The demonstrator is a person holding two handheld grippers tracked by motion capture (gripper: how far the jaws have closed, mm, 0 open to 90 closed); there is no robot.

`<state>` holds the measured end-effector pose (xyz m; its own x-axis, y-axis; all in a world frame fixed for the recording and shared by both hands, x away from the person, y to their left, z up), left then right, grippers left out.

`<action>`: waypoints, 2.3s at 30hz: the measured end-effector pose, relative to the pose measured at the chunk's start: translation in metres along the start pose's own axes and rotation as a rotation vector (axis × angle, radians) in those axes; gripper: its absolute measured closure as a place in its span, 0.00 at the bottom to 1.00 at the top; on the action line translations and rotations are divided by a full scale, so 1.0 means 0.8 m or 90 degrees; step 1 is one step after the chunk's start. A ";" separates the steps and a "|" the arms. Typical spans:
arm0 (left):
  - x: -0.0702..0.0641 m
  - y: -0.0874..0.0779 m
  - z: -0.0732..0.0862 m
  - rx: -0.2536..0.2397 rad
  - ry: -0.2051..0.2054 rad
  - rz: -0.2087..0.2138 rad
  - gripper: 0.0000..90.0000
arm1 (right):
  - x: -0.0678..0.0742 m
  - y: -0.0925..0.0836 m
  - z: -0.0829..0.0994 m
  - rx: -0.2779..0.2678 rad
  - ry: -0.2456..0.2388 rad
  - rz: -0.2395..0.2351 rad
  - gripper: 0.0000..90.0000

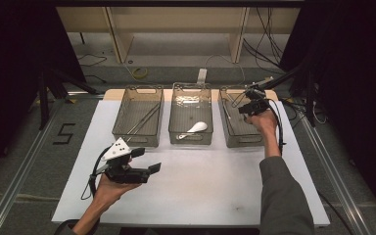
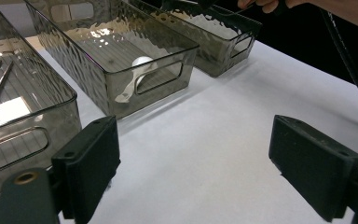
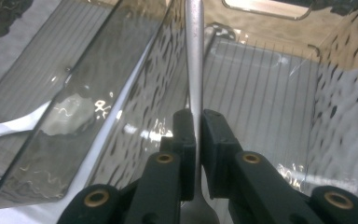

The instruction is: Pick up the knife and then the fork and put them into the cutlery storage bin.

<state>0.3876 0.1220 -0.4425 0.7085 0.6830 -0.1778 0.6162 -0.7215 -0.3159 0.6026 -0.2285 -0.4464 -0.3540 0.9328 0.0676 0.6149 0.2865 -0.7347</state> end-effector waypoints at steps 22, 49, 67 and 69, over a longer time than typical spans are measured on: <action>0.000 0.000 0.000 -0.001 -0.001 0.001 0.17 | -0.002 0.014 0.011 0.004 0.025 0.017 0.94; 0.000 0.001 0.000 -0.004 -0.017 0.008 0.17 | 0.008 0.002 0.008 -0.046 0.042 -0.026 0.63; 0.000 0.001 0.000 -0.006 -0.032 0.015 0.17 | 0.052 -0.047 0.029 -0.147 0.026 -0.110 0.39; 0.001 0.001 0.000 -0.007 -0.031 0.015 0.17 | 0.056 -0.049 0.031 -0.149 0.022 -0.112 0.38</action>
<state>0.3884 0.1219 -0.4424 0.7054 0.6705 -0.2298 0.6036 -0.7382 -0.3014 0.5448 -0.2038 -0.4313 -0.4482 0.8699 0.2061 0.6929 0.4837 -0.5347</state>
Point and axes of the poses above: each handheld gripper's, and its own axes: y roughly forward along the jaws, z roughly out of its underside, x roughly to its left, the point moved 7 cm from there along y, roughly forward along the jaws, and after that the axes turned 6 degrees about -x, right-handed, at the moved point
